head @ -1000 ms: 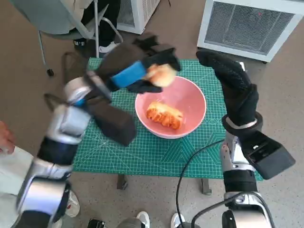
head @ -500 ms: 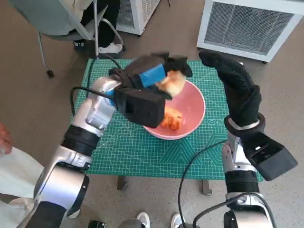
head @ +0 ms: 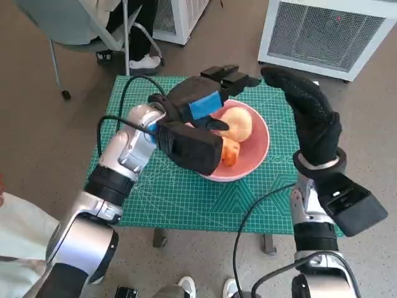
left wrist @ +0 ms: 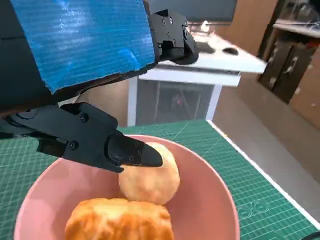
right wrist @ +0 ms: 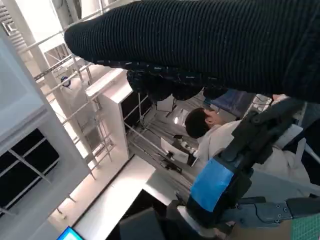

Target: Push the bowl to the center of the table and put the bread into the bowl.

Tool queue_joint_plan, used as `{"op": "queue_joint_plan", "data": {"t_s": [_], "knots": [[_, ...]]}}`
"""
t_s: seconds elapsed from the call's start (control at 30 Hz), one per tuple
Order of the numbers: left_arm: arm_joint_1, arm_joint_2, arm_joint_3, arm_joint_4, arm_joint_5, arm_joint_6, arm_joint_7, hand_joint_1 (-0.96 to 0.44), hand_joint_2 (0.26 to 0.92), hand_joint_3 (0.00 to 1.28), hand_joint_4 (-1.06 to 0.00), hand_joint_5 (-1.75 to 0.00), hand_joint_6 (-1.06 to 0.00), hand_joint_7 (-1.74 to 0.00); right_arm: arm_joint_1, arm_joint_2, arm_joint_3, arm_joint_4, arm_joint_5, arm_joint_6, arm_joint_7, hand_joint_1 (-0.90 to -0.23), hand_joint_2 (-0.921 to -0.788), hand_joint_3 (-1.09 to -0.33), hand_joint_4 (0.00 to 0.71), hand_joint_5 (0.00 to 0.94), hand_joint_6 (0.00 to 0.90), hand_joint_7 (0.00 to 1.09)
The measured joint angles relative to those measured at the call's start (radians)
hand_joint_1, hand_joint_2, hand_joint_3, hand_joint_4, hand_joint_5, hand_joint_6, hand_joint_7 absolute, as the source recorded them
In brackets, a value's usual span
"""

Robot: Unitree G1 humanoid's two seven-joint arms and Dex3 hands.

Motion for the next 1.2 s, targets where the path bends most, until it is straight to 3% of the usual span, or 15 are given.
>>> {"op": "queue_joint_plan", "data": {"t_s": [0.27, 0.57, 0.73, 1.0, 1.2], "knots": [[0.068, 0.0, 0.071, -0.003, -0.089, -0.031, 0.023, -0.42, 0.921, 0.16, 0.0, 0.0, -0.02, -0.31, 0.0, 0.001, 0.0, 0.0, -0.02, -0.003, -0.02, -0.576, -0.921, -0.767, 0.272, 0.099, -0.001, 0.7], [0.193, -0.014, 0.22, -0.109, -0.256, -0.106, 0.103, -0.37, 0.921, 0.2, -0.17, -0.03, -0.19, -0.3, -0.002, 0.0, -0.001, -0.014, -0.034, -0.002, -0.059, -0.559, -0.921, -0.774, 0.277, 0.099, -0.001, 0.7], [0.286, -0.049, 0.298, -0.215, -0.36, -0.171, 0.152, -0.33, 0.921, 0.22, -0.24, -0.05, -0.24, -0.28, -0.009, -0.001, -0.002, -0.038, -0.068, 0.013, -0.1, -0.552, -0.921, -0.78, 0.281, 0.098, -0.001, 0.72], [0.423, -0.144, 0.356, -0.365, -0.48, -0.266, 0.203, -0.29, 0.921, 0.29, -0.26, -0.04, -0.22, -0.27, -0.041, 0.001, -0.006, -0.075, -0.137, 0.042, -0.189, -0.554, -0.921, -0.784, 0.291, 0.095, -0.001, 0.74], [0.464, -0.167, 0.366, -0.399, -0.519, -0.3, 0.195, -0.3, 0.921, 0.31, -0.26, -0.03, -0.19, -0.27, -0.057, 0.006, -0.002, -0.101, -0.161, 0.068, -0.237, -0.562, -0.921, -0.772, 0.308, 0.095, 0.022, 0.77]]}}
